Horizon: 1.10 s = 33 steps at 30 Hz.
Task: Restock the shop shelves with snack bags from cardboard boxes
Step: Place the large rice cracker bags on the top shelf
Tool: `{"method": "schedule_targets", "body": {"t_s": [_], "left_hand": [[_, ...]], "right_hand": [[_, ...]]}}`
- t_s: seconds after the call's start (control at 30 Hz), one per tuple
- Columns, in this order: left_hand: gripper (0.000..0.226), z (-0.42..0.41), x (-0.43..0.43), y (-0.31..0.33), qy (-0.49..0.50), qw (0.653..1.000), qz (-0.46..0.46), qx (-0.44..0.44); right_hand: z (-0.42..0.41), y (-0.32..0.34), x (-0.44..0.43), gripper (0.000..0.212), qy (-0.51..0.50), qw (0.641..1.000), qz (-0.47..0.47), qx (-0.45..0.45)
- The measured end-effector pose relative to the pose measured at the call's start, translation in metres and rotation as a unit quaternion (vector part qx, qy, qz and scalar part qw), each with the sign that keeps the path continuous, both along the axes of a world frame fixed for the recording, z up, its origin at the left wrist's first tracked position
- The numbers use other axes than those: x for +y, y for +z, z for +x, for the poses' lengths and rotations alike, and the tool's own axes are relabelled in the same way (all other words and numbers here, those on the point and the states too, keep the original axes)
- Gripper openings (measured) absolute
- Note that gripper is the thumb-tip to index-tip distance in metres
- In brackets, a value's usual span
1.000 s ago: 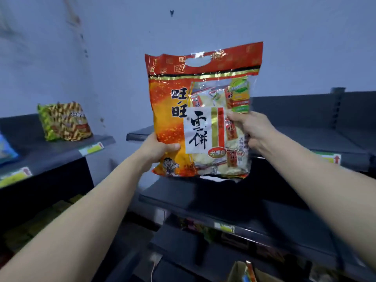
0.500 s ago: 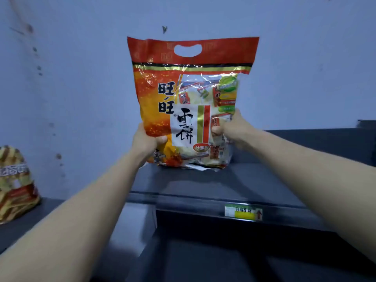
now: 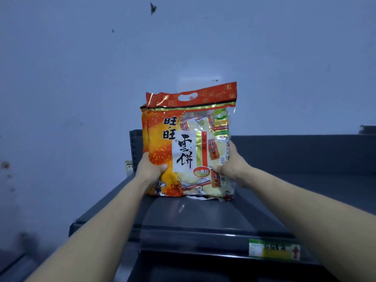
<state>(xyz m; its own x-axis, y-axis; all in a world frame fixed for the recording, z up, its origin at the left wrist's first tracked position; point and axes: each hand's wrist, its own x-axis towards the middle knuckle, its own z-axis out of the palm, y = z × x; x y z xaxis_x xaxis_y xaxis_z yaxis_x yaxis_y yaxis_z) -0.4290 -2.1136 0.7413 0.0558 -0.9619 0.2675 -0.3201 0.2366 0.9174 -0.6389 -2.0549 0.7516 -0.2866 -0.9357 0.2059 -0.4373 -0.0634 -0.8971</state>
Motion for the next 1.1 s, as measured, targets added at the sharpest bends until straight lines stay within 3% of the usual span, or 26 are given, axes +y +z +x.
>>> {"method": "schedule_targets", "body": {"t_s": [0.3,0.43,0.53,0.67,0.77,0.93,1.1], "left_hand": [[0.065,-0.004,-0.015,0.001,0.033,0.997,-0.05,-0.05],[0.075,-0.005,-0.008,0.0,0.026,0.994,-0.028,-0.103],[0.082,-0.009,0.008,0.0,0.043,0.986,0.002,-0.159],[0.068,-0.019,0.035,0.001,0.055,0.98,-0.022,-0.189],[0.054,-0.035,0.065,0.002,0.052,0.975,-0.09,-0.197],[0.035,-0.087,0.144,-0.014,-0.055,0.963,-0.178,-0.194],[0.02,-0.152,0.241,-0.08,-0.219,0.939,-0.139,-0.226]], "right_hand": [[-0.001,-0.009,-0.014,0.079,-0.072,0.992,-0.01,0.099],[0.001,-0.009,-0.011,0.084,-0.066,0.99,0.007,0.125],[0.001,-0.012,-0.002,0.077,-0.085,0.98,0.015,0.181],[-0.004,-0.011,0.032,0.065,-0.093,0.971,0.012,0.222],[-0.01,-0.01,0.076,0.056,-0.066,0.965,-0.021,0.254],[-0.027,-0.037,0.171,0.05,-0.032,0.95,-0.077,0.302],[-0.07,-0.098,0.273,0.036,-0.032,0.946,-0.07,0.316]]}}
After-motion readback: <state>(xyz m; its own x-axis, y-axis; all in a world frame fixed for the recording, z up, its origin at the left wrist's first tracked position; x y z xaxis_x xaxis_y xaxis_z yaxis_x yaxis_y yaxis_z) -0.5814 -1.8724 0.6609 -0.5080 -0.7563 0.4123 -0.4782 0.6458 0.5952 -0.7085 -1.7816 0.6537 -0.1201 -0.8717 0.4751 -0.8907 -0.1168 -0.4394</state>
